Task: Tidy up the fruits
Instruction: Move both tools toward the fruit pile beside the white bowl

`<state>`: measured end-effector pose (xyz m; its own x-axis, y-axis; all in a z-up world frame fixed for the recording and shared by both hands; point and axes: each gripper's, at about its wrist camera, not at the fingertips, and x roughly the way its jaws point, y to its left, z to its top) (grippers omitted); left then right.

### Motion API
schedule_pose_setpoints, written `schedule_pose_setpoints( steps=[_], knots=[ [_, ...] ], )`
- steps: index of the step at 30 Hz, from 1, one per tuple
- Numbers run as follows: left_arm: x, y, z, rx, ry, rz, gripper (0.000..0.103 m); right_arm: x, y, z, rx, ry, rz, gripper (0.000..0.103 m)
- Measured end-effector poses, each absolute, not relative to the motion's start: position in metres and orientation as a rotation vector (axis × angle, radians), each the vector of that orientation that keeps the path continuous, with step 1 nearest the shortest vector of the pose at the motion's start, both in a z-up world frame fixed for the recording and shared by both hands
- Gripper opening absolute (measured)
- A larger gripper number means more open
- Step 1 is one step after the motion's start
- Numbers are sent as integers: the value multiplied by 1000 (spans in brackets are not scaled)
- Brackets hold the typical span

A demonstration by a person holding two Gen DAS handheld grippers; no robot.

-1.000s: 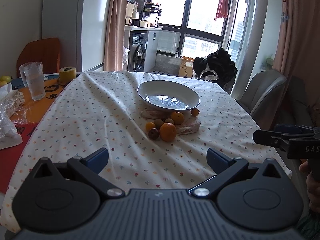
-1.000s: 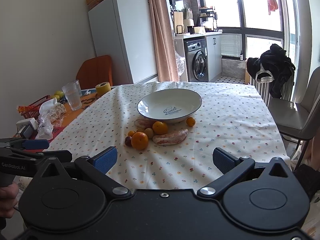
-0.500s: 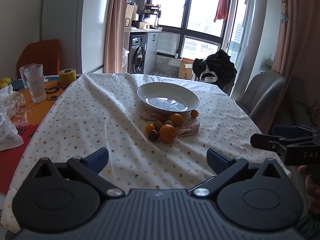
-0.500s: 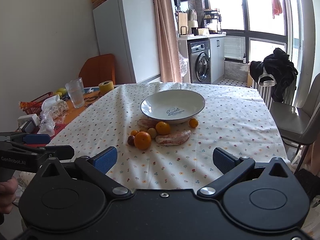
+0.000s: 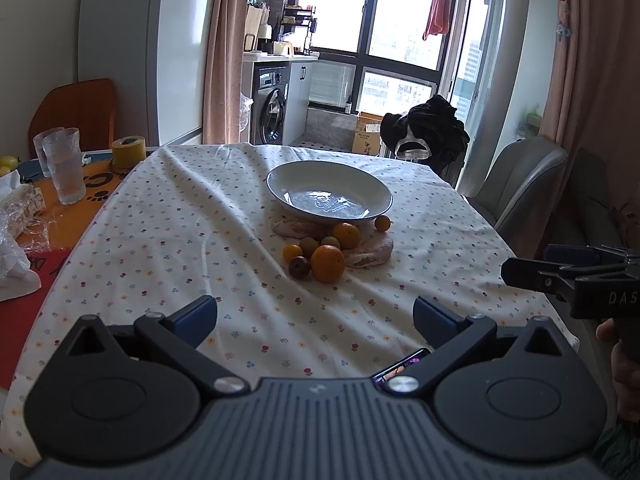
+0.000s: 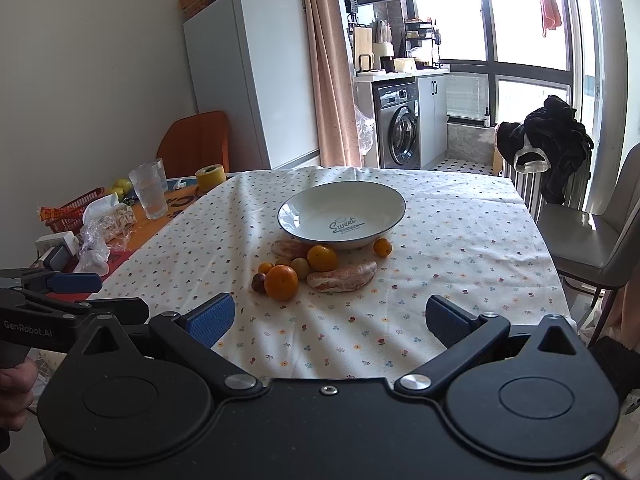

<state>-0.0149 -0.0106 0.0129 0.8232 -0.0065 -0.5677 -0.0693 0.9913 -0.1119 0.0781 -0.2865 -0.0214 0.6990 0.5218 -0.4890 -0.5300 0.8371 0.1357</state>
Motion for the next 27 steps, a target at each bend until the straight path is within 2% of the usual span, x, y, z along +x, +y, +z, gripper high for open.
schedule_pose_setpoints(
  steps=[27],
  knots=[
    [75,4,-24,-194,732,49,103,149,-281,-64,25,658,643,103]
  ],
)
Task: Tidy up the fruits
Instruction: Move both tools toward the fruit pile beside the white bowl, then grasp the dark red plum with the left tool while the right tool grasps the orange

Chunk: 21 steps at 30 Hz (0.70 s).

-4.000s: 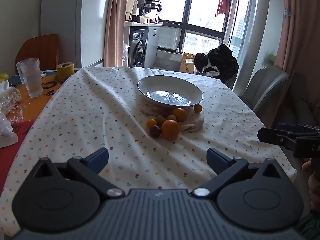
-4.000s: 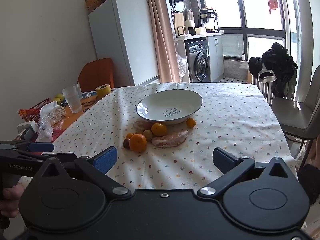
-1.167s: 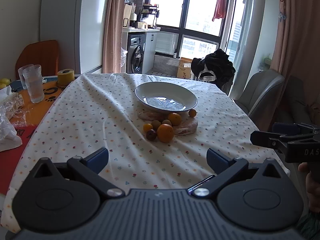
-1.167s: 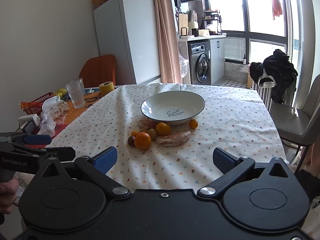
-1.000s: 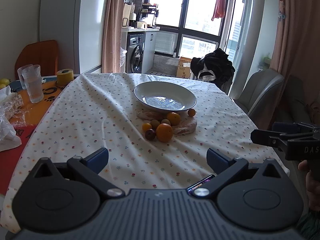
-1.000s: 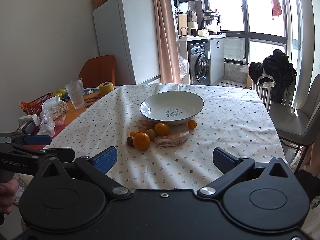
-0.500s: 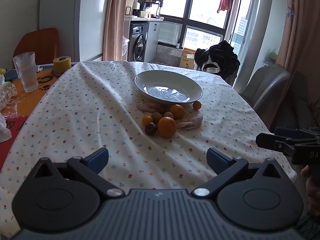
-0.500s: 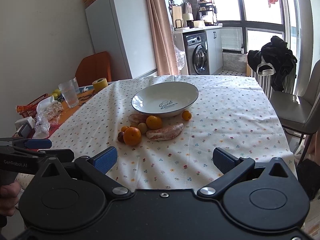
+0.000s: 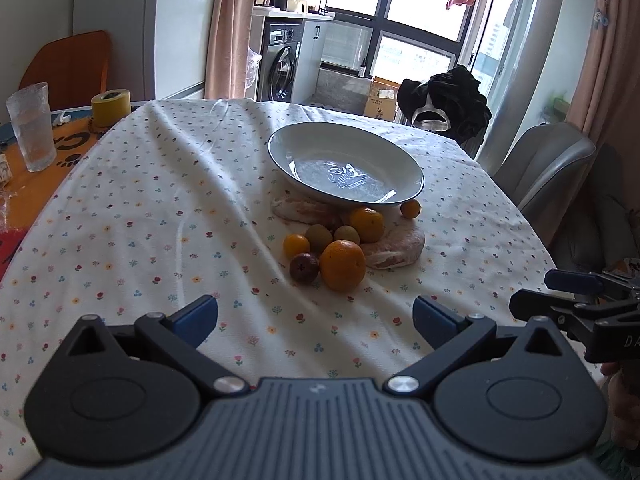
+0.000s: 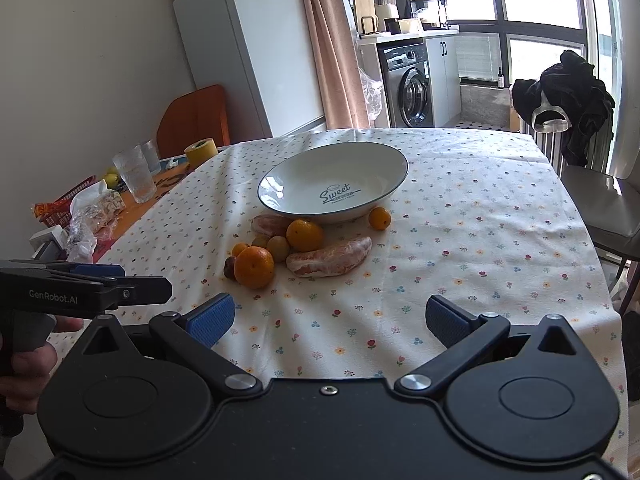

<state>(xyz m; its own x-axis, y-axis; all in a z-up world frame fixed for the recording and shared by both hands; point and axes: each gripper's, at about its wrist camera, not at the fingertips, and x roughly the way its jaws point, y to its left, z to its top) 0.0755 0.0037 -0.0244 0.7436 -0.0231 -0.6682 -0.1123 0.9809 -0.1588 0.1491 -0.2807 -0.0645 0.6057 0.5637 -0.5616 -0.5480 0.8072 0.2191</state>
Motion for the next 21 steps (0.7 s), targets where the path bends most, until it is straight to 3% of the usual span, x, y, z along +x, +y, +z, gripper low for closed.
schedule_pose_setpoints(
  steps=[11,21],
  knots=[
    [116,10,-43,-182,823,63,98,185,-265,-76,45,721,666,103],
    [144,13,-59,-184,909,41,76,207,-252,-87,28,753,688,103]
  ],
)
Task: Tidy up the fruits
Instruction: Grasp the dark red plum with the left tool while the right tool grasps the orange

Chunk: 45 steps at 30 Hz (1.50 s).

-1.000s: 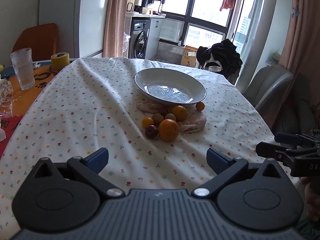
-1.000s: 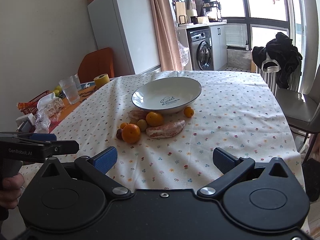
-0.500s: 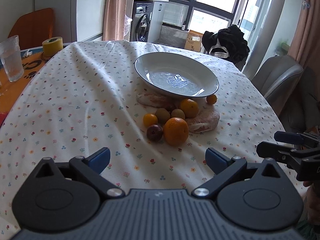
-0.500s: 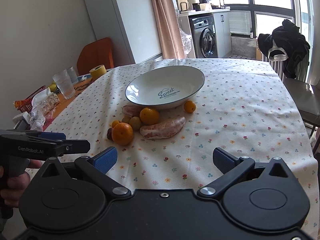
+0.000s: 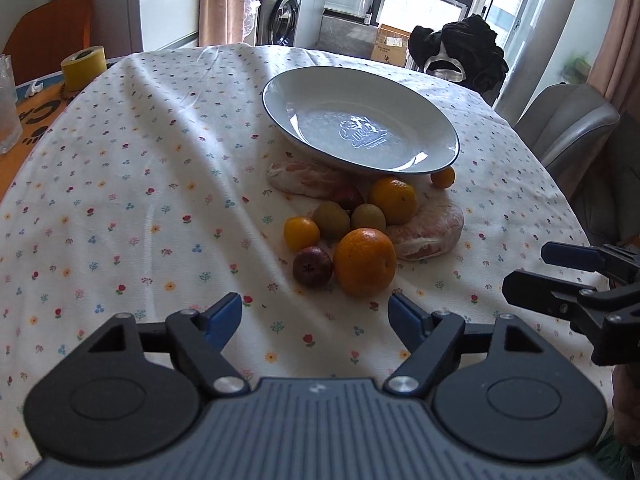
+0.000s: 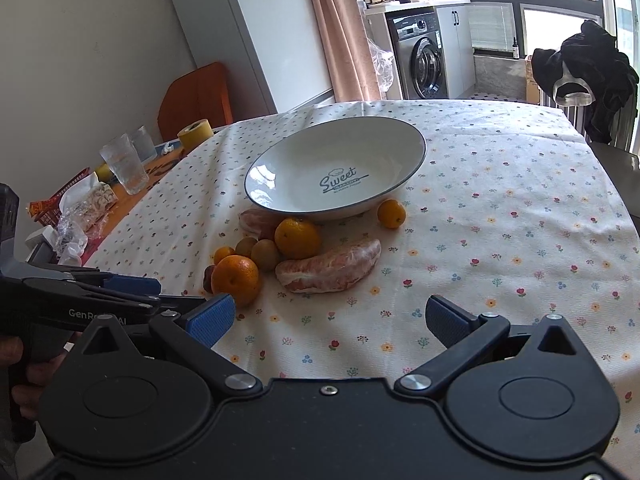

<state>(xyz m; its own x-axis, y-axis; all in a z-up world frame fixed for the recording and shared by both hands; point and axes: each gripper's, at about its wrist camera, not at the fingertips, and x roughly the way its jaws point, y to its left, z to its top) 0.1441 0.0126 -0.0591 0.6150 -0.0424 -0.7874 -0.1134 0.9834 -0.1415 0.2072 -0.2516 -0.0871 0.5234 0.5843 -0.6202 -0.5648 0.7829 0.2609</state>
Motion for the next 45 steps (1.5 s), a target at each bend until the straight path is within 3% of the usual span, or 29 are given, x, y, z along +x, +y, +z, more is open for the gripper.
schedule_pose_setpoints(
  steps=[14,21,25,31,44,45],
  knots=[
    [160,13,-60,-188,933,-39,54,233,-239,-102,35,788,730,98],
    [153,22,-54,-178,930,-46,44,238,-223,-103,48,799,798,84],
    [156,28,-59,-199,943,-48,32,238,-210,-102,49,801,847,72],
    [163,36,-62,-210,940,-51,28,237,-198,-101,64,831,919,53],
    [181,31,-69,-166,935,-72,29,244,-183,-109,91,897,948,49],
    [182,29,-69,-151,939,-71,29,244,-183,-110,91,902,946,44]
  ],
)
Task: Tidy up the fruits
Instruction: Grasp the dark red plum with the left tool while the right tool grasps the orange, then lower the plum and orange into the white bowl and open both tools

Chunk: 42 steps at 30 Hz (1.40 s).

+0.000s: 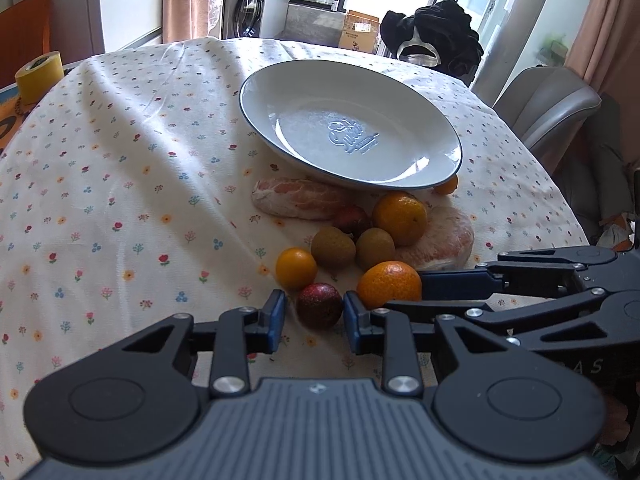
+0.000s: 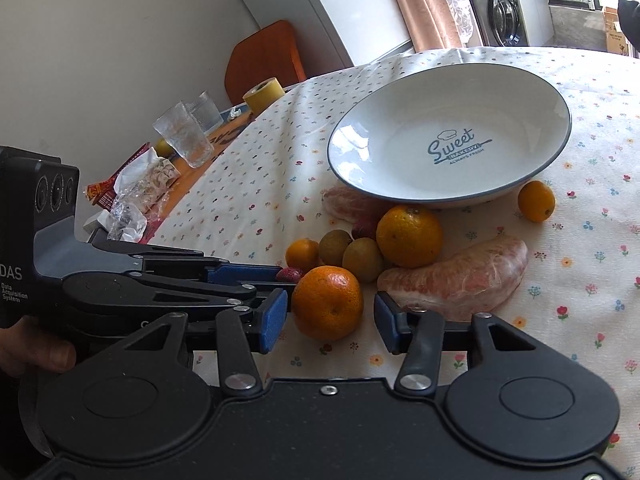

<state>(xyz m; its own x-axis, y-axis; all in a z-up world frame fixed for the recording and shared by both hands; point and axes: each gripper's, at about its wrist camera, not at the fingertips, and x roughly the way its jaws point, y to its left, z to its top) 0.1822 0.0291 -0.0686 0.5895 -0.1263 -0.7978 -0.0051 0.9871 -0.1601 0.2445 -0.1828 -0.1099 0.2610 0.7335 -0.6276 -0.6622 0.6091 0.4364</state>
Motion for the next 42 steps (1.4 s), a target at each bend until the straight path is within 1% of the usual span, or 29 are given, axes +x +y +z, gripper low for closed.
schedule_pose_setpoints(
  steps=[1,4,30,42],
  knots=[
    [182,28,-68,-142,941,-73,27,244,-183,-111,87,905,954,41],
    [182,27,-68,-131,954,-83,24,242,-184,-110,73,901,957,38],
    [152,18,-49,-111,910,-46,23,228,-204,-97,58,856,904,37],
    [163,8,-35,-109,855,-57,23,234,-224,-84,67,815,836,37]
  ],
)
